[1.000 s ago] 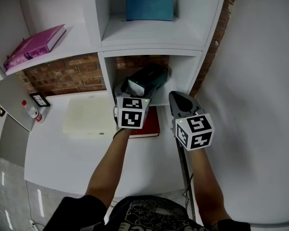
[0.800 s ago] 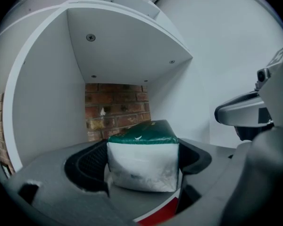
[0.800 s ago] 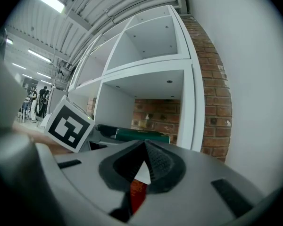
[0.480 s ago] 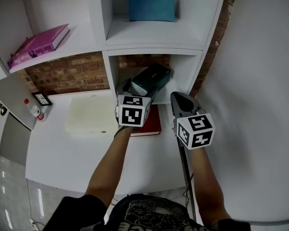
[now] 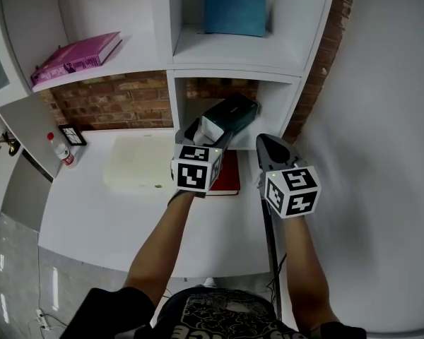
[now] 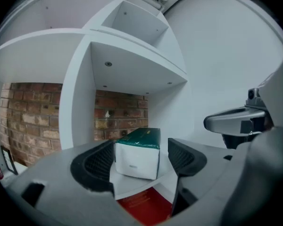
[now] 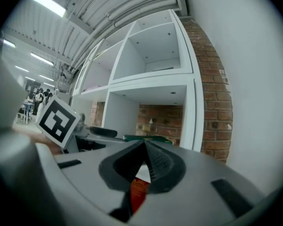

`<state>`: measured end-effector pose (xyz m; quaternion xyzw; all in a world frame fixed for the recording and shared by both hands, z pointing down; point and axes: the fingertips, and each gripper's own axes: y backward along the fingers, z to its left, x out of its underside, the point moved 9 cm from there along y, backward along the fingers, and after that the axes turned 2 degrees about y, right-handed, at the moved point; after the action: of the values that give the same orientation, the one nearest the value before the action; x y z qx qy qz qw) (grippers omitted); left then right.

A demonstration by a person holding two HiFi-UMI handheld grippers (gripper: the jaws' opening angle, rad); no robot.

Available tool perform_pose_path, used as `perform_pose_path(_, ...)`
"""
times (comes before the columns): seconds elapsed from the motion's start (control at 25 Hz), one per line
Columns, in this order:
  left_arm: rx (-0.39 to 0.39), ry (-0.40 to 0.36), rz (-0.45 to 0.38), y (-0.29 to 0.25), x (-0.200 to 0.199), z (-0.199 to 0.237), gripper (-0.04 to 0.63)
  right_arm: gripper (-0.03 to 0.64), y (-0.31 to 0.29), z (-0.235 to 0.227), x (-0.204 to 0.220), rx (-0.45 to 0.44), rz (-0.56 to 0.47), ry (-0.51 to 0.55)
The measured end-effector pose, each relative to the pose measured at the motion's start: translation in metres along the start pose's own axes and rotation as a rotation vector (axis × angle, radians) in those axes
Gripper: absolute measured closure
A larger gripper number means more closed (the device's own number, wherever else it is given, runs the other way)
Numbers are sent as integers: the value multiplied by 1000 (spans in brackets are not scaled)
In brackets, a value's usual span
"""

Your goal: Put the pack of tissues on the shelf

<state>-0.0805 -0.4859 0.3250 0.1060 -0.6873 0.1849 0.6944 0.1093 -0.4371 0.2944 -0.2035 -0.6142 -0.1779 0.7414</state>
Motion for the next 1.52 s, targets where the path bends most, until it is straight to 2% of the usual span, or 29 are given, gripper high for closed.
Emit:
perform_pose_path(0.2, -24, 26, -11, 32, -4, 0, 275, 612, 6, 2, -6, -45, -13, 5)
perform_pose_path(0.32, -82, 3, -23, 53, -6, -1, 369, 613, 12, 3, -8, -79, -23, 6)
perform_pose_path(0.36, -100, -1, -29, 60, -7, -2, 381, 614, 15, 3, -9, -91, -27, 7)
perform_pose_path(0.56, -174, 18, -49, 90, -6, -7, 399, 614, 29, 3, -9, -143, -42, 14)
perform_pose_path(0.76, -200, 0, -46, 120, -5, -19, 453, 614, 48, 3, -5, -177, -57, 10)
perform_pose_path(1.04, -228, -32, -34, 146, -1, -35, 569, 614, 64, 3, -1, -209, -78, 6)
perform_pose_path(1.24, -252, -49, -25, 155, 2, -41, 591, 614, 71, 4, 2, -224, -89, 11)
perform_pose_path(1.52, -240, -57, -14, 160, 3, -47, 591, 614, 83, 6, 5, -213, -93, 3)
